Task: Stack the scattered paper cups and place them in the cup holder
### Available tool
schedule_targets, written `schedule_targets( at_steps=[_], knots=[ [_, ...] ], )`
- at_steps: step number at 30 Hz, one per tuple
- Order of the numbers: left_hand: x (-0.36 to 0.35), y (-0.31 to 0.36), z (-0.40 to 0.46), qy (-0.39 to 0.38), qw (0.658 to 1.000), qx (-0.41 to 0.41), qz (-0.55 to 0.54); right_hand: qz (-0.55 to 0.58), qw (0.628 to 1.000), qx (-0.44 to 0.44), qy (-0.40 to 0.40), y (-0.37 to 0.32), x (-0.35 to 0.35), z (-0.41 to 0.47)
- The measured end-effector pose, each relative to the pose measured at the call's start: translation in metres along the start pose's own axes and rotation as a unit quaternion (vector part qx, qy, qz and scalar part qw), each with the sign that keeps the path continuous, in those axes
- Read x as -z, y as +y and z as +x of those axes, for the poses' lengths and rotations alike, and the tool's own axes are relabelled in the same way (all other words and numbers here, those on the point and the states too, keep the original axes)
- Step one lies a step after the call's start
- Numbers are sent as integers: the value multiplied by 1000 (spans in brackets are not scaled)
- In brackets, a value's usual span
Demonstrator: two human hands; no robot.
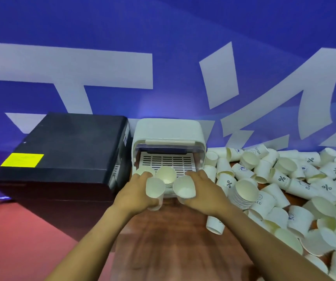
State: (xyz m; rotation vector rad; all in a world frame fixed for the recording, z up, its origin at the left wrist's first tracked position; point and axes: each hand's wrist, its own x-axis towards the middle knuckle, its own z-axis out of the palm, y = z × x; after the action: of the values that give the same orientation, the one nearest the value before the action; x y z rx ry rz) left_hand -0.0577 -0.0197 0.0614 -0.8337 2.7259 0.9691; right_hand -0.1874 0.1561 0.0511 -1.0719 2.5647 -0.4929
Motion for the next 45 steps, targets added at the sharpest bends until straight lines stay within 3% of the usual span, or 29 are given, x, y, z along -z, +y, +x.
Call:
schedule_targets(
  at_steps=[10, 15, 37, 45],
  knots=[
    [30, -9, 33, 109, 992, -29, 48, 51, 997, -26, 51, -28, -6, 33],
    [29, -11, 47, 116, 991, -16, 58, 71, 994, -45, 62, -30, -8, 53],
    [-8, -29, 101, 21, 992, 49, 117, 33, 995, -89, -10, -14, -49, 101],
    [-18, -33, 107, -50, 988, 71, 131, 12, 992, -103, -71, -5, -61, 105]
  ],
)
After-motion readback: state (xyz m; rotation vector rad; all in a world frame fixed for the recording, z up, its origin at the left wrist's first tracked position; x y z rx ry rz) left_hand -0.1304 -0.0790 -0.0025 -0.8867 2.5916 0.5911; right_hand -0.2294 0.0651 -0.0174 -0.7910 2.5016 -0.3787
